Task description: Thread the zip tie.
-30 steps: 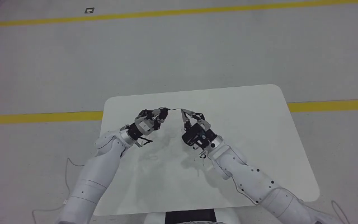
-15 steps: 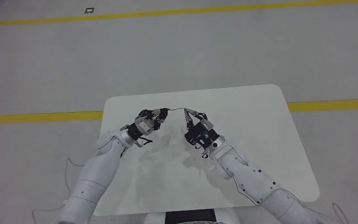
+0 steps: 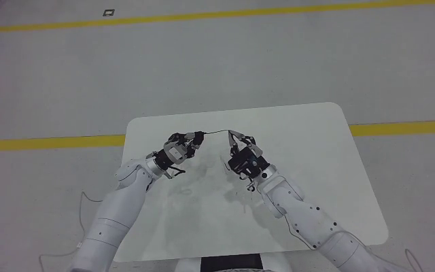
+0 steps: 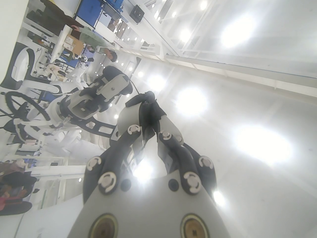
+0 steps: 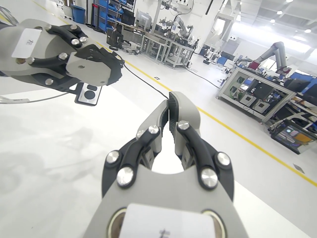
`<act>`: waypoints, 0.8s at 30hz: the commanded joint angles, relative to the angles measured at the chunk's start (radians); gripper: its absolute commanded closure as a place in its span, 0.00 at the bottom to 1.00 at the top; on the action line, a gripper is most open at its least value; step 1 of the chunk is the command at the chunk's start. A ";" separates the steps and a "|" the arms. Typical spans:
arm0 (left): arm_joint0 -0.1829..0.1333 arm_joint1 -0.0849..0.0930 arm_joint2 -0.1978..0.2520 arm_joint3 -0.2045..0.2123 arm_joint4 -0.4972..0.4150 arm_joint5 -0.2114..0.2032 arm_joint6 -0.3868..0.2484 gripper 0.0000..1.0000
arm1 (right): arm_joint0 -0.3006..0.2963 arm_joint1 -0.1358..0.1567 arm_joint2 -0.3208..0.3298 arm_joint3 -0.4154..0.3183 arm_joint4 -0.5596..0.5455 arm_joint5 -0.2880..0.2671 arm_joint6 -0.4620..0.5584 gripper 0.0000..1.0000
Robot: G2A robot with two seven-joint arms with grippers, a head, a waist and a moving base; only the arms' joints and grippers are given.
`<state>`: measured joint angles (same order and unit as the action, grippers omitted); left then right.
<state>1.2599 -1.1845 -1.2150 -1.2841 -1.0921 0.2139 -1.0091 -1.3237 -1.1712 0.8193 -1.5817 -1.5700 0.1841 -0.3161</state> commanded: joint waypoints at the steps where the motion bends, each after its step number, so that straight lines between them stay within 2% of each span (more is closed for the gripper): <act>1: 0.000 0.000 0.000 0.000 0.000 0.000 0.000 1.00 | -0.003 -0.001 0.004 -0.002 0.000 -0.001 0.001 1.00; 24: 0.000 0.000 0.000 0.000 0.000 0.000 0.000 1.00 | -0.037 -0.004 0.045 -0.017 0.000 0.001 0.008 1.00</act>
<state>1.2599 -1.1845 -1.2150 -1.2841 -1.0921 0.2139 -1.0091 -1.3587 -1.1749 0.8626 -1.5980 -1.5700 0.1851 -0.3082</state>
